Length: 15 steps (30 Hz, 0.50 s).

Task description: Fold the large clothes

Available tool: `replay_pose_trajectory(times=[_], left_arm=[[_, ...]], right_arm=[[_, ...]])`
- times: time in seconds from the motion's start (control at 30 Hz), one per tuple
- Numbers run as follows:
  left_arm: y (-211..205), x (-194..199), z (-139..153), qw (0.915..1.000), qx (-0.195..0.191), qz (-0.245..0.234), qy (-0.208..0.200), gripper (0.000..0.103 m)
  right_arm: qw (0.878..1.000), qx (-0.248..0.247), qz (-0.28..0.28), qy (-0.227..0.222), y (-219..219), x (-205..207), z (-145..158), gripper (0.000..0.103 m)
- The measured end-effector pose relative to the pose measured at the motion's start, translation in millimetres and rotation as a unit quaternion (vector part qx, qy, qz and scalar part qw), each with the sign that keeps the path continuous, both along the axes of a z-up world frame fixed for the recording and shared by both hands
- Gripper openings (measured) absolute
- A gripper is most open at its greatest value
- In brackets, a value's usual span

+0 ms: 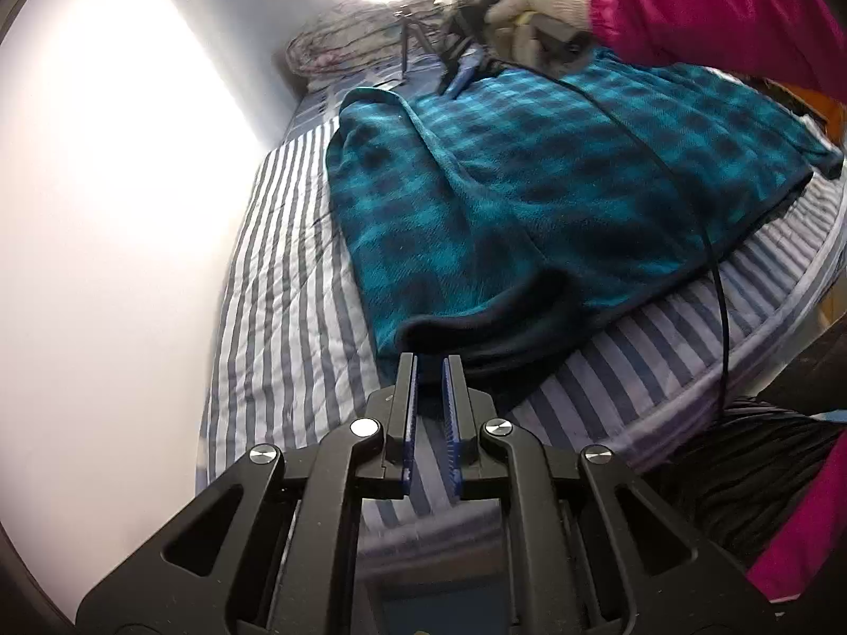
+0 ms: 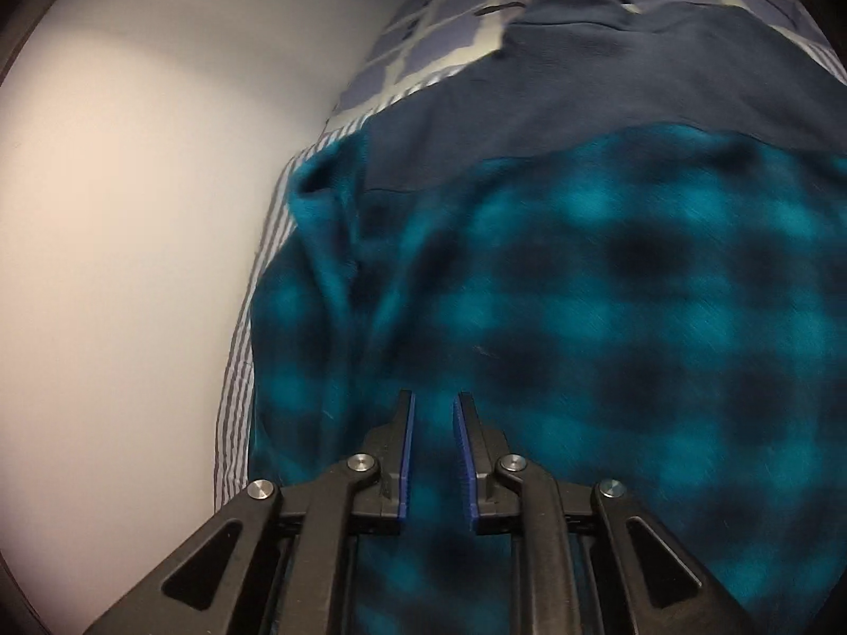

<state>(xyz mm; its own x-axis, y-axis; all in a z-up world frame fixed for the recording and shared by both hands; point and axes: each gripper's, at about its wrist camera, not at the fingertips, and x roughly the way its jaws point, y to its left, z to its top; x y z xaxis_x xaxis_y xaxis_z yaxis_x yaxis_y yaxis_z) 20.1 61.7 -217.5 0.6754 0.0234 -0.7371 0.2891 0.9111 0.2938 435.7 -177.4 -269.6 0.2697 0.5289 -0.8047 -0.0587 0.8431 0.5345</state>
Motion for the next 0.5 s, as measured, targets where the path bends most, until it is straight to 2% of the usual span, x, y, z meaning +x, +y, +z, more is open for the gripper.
replay_pose_trajectory(times=[0.1, 0.2, 0.23, 0.27, 0.33, 0.37, 0.4, 0.43, 0.5], left_arm=[[17, 8, 12, 0.9977, -0.059, 0.029, 0.017, 0.010], [40, 18, 23, 0.9884, -0.136, 0.060, 0.033, 0.011], [50, 23, 25, 0.9822, -0.169, 0.068, 0.045, 0.023], [57, 29, 24, 0.9756, -0.198, 0.073, 0.060, 0.043], [73, 46, 20, 0.9541, -0.271, 0.082, 0.097, 0.053], [80, 54, 16, 0.9417, -0.301, 0.095, 0.116, 0.053], [87, 61, 12, 0.9285, -0.328, 0.110, 0.135, 0.053], [95, 72, 4, 0.9083, -0.367, 0.124, 0.159, 0.053], [104, 86, -13, 0.8834, -0.401, 0.157, 0.185, 0.054]], right_arm=[[1.000, 0.001, 0.000, -0.011, -3, -21, 18, 0.021], [0.999, -0.004, 0.020, -0.039, 2, -52, 47, 0.026], [0.998, -0.007, 0.030, -0.048, 4, -67, 58, 0.029], [0.998, -0.012, 0.042, -0.055, 8, -84, 69, 0.032], [0.995, -0.032, 0.061, -0.072, 11, -111, 78, 0.036], [0.994, -0.039, 0.068, -0.080, 14, -136, 89, 0.041], [0.992, -0.043, 0.076, -0.088, 19, -157, 94, 0.042], [0.991, -0.045, 0.081, -0.091, 22, -176, 94, 0.042], [0.992, -0.047, 0.082, -0.087, 30, -196, 85, 0.045]])
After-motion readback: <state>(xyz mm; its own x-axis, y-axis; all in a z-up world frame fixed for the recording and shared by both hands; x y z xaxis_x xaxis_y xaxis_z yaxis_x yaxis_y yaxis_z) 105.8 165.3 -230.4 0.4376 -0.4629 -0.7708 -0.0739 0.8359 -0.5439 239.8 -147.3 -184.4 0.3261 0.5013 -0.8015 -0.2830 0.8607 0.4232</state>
